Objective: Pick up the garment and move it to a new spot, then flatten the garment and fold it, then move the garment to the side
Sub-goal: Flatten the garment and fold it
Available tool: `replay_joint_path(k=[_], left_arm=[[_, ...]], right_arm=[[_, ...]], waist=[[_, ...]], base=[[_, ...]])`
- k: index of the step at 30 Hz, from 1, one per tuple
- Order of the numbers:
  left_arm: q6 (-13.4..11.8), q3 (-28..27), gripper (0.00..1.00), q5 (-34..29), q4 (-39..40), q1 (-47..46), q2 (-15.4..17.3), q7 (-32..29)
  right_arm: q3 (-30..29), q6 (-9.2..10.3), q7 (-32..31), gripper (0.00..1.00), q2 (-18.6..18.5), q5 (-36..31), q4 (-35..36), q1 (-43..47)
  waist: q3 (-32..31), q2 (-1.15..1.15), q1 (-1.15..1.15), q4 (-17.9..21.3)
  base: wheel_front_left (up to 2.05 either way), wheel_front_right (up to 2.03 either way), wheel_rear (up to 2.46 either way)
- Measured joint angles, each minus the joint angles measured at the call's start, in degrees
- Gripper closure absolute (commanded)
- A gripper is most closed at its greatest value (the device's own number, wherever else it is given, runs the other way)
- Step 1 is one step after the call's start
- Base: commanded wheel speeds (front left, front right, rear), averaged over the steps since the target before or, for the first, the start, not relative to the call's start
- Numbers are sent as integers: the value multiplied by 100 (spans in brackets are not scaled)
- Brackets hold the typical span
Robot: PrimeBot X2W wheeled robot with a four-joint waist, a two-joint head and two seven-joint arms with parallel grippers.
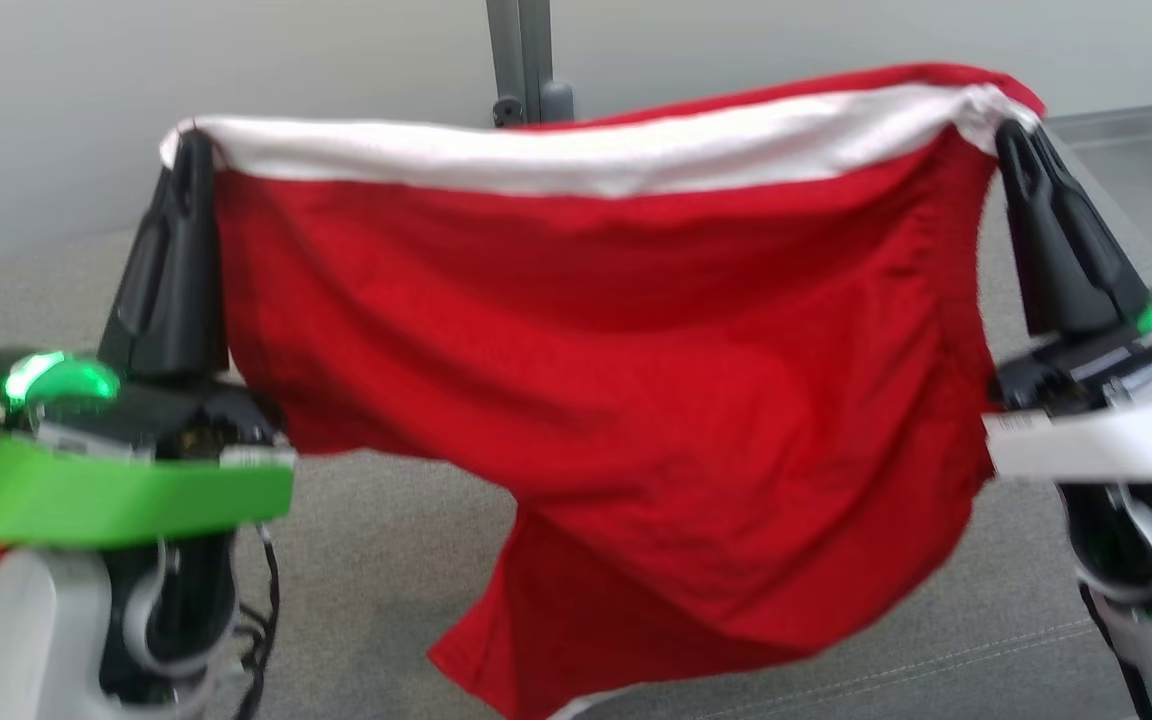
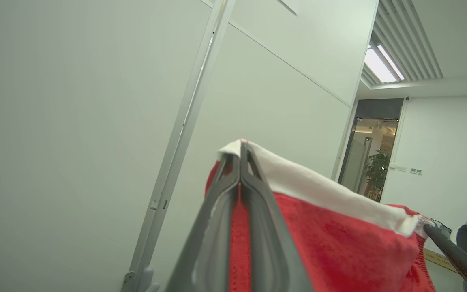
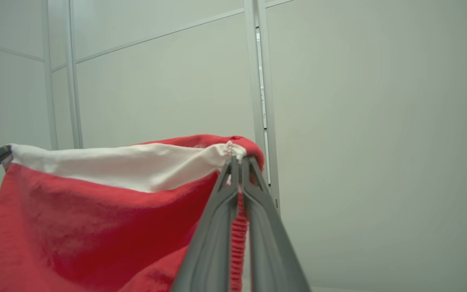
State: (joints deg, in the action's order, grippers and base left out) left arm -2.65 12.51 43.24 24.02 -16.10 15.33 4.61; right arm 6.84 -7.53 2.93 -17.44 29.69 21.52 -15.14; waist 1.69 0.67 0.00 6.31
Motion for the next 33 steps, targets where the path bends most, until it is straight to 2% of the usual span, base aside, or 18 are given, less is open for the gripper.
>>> replay_joint_path(k=[4,9,10,11,14,15,17,19,24,29,33], left_arm=[[205,5,100,65,-989,-900,90,-210],[483,153,100,-157,-2539,-2663,71,-267],[535,213,100,-255,-2861,-3053,62,-231],[598,288,100,-509,-3502,-3796,16,-94],[653,380,100,-810,-4367,-4812,-194,347],[653,380,100,-810,-4367,-4812,-194,347],[725,480,100,-933,-4825,-5252,-358,687],[803,602,100,-1121,-5222,-5481,-461,881],[928,747,100,-1344,-5920,-5437,-601,1031],[978,435,100,-1543,-5790,-4601,-679,1044],[996,248,100,-1546,-5303,-4079,-730,1044]], right_arm=[[428,1,71,100,-9,107,-1133,-1168],[894,1,567,100,85,-31,-2903,-3217],[972,1,715,100,143,-123,-3278,-3654],[1065,0,942,100,261,-345,-4039,-4441],[961,0,1167,100,430,-701,-5034,-5389],[961,0,1167,100,430,-701,-5034,-5389],[806,1,1194,100,554,-911,-5400,-5756],[621,1,1207,100,712,-1100,-5427,-5906],[535,0,1213,100,985,-1352,-5587,-5602],[755,0,1212,100,1023,-1304,-5689,-4903],[889,0,1212,100,905,-1103,-5344,-4506]], waist=[[245,0,0,-34],[646,0,0,-107],[733,0,0,-124],[900,0,1,-160],[1155,0,1,-226],[1155,0,1,-226],[1326,0,1,-280],[1511,0,1,-333],[2045,0,1,-435],[2574,0,2,-496],[2871,0,2,-514]], base=[[0,0,0],[0,0,0],[0,0,0],[0,0,0],[0,0,0],[0,0,0],[0,0,0],[0,0,0],[0,0,0],[0,0,0],[0,0,0]])
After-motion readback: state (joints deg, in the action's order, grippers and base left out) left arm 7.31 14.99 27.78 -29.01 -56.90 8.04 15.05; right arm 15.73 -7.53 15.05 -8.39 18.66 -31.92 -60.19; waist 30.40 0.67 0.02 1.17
